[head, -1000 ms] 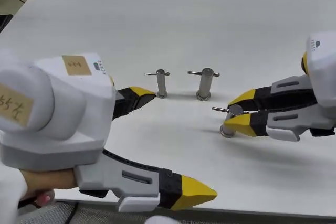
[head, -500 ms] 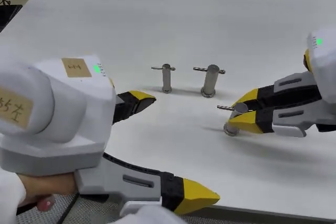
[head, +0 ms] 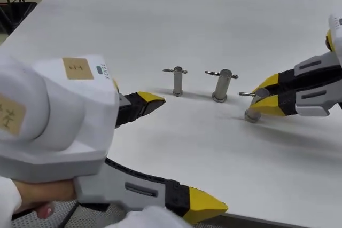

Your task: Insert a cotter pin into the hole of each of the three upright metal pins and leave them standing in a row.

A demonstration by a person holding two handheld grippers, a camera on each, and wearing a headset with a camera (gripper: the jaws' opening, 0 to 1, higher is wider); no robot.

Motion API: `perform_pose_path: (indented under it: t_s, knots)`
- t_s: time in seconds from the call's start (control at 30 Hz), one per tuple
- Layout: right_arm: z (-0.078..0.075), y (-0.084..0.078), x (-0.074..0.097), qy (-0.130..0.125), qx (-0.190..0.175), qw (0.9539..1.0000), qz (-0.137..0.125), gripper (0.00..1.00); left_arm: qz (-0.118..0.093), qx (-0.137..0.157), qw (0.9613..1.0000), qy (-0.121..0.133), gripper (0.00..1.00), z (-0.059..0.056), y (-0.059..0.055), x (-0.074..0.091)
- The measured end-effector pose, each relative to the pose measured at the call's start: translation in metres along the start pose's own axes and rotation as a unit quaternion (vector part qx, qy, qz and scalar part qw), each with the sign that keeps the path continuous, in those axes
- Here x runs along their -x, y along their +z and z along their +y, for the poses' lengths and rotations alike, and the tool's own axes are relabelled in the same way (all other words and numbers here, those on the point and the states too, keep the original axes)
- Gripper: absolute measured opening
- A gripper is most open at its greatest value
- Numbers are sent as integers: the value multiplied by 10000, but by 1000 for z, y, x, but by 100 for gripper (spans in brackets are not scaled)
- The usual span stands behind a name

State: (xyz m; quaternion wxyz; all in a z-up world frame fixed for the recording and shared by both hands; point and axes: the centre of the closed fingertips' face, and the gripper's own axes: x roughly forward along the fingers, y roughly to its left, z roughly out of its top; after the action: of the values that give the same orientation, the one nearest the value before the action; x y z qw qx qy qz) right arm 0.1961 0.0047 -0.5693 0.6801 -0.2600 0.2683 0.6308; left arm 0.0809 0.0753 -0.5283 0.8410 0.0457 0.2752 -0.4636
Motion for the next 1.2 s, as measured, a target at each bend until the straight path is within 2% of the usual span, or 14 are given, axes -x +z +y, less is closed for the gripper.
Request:
perform_pose_path:
  t_s: [0.07, 0.2, 0.43, 0.57, 0.87, 1.03, 1.1, 1.13, 1.2]
  knots:
    - [-6, -4, 2, -68, -43, 10000, 7, 8, 62, -62, 10000, -30, 96, -2, -1, 1]
    - [-18, -12, 5, -153, -104, 9998, 23, 8, 45, -39, 10000, -50, 97, -2, -1, 2]
    - [-19, -10, 6, -76, -267, 9995, -143, 8, 93, -17, 10000, -14, 96, 0, -4, 3]
    - [-23, -11, 5, -85, -230, 9996, -150, 8, 185, -93, 9998, -41, 96, -2, -6, 3]
    - [-26, -13, 5, -41, -49, 9998, -180, 8, 211, -45, 9998, -14, 96, 1, -9, 4]
    - [-29, -13, 5, -101, -39, 9996, -242, 9, 212, 14, 9998, 20, 96, 3, -10, 5]
    - [-30, -13, 5, -174, -102, 9994, -269, 11, 200, 19, 9998, 32, 96, 5, -9, 6]
    - [-33, -17, 6, -299, -266, 9990, -195, 15, 204, 22, 9998, 45, 96, 6, -9, 7]
    - [-33, -22, 9, -361, -260, 9989, -150, 27, 206, 37, 9997, 102, 96, 9, -9, 8]
